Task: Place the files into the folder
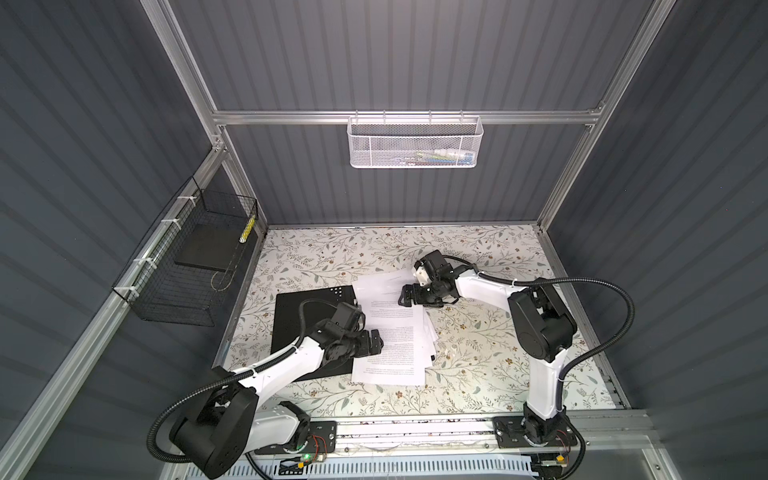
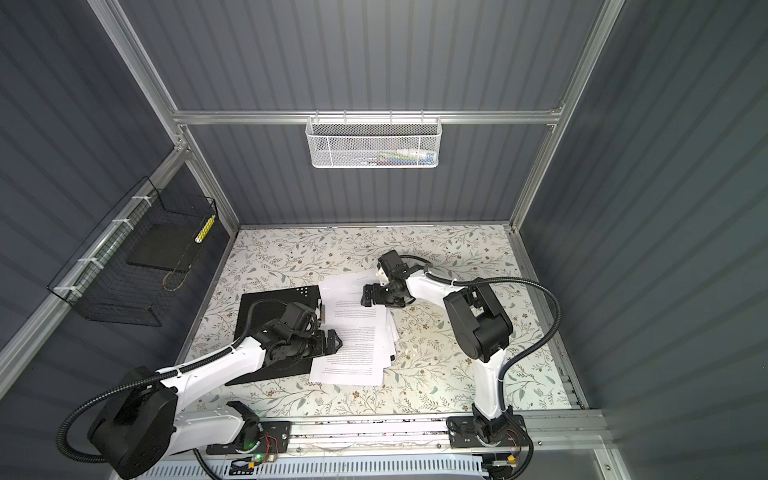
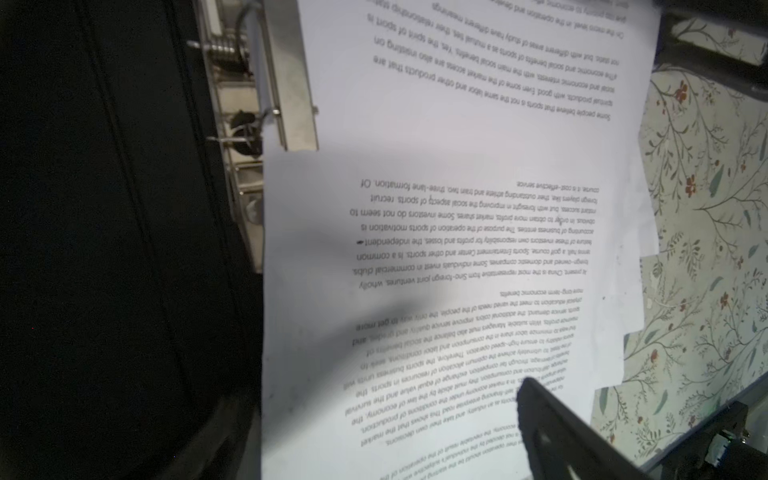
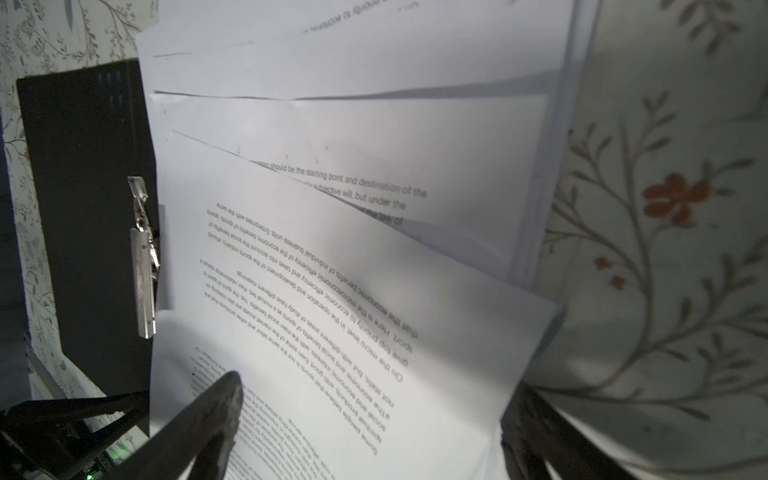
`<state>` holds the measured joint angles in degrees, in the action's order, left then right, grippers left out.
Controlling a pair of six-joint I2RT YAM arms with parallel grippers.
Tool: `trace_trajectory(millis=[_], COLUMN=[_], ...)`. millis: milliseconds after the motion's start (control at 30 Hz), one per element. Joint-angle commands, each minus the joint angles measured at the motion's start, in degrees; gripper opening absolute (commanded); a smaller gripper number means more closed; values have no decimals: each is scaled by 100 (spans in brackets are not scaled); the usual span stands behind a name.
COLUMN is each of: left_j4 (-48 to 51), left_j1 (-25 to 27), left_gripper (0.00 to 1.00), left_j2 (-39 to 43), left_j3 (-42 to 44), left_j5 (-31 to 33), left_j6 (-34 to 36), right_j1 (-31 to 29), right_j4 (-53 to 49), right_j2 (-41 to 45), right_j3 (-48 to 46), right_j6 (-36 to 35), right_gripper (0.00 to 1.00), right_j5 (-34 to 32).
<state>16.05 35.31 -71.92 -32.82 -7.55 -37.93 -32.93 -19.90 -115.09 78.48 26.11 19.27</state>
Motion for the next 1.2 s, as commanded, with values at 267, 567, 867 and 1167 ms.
trace_trajectory(millis=[267,567,867,1167], left_j4=[1056,1218,1166,1089], left_j1=[-269,-1108,-1246,-1272], left_gripper=[99,86,0,0], left_j2=[-283,-3000,-5648,-6403], left_j3=[-1203,-4944,-7203,-7729], left_j5=[1122,1311,1016,1095], left_j6=[376,2474,3204,3331], right_j1=[255,-701,-2340,-3073], right_j4=[-205,-1092,-886,-475], right_j2=[311,2250,2928,2773], right_j3=[289,-1743,-2952,-3145], right_j6=[-193,-755,-774,-1236], right_gripper=[93,55,0,0], right_j5=[-275,-481,-832,-1174])
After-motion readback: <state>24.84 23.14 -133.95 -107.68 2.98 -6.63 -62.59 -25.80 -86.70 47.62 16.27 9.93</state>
